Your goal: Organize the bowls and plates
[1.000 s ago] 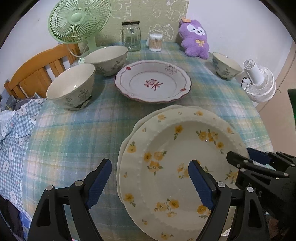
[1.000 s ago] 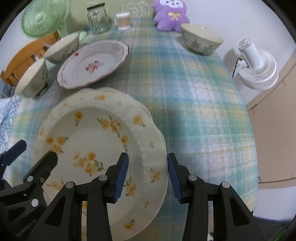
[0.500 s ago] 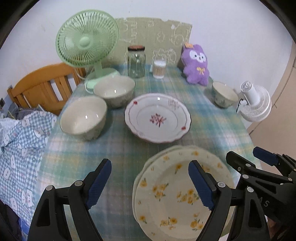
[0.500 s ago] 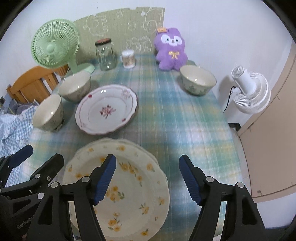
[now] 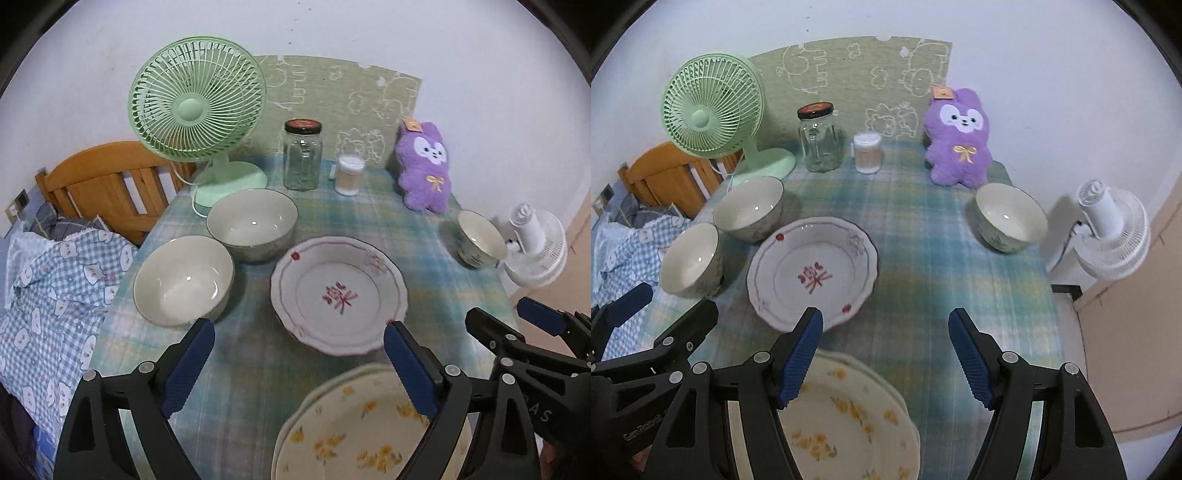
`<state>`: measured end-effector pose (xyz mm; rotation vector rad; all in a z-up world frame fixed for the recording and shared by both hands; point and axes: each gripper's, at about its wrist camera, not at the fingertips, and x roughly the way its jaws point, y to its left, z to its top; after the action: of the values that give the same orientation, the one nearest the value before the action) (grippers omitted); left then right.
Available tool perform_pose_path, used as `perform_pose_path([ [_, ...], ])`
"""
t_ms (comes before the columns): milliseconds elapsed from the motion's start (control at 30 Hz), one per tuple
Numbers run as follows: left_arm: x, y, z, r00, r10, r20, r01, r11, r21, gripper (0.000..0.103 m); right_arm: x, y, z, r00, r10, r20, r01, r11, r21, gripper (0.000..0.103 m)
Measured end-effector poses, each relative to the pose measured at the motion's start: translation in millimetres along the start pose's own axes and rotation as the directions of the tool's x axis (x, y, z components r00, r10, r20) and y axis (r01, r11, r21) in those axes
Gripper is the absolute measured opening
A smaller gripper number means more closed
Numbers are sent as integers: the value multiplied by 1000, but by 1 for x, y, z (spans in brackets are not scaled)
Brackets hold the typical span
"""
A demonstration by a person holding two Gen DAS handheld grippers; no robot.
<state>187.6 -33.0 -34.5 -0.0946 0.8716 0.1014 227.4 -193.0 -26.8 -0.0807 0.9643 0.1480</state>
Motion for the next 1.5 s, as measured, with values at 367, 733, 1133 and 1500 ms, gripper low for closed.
perform_pose_path([
  [367, 57, -4, 20, 996, 69, -53, -74, 992, -106, 91, 66, -9, 41, 998, 57, -19, -58, 997, -44, 74],
  [733, 105, -2, 20, 987, 116, -114, -136, 974, -181, 87, 123, -10, 59, 992, 114, -49, -117, 990, -75, 73],
  [1133, 148, -4, 11, 973, 112, -201, -158, 962, -225, 65, 176, 5, 59, 978, 171, -122, -183, 979, -93, 73],
  [1500, 162, 4, 11, 959, 154, -237, -208, 953, -222, 46, 206, 11, 59, 963, 206, -174, -222, 972, -78, 57],
])
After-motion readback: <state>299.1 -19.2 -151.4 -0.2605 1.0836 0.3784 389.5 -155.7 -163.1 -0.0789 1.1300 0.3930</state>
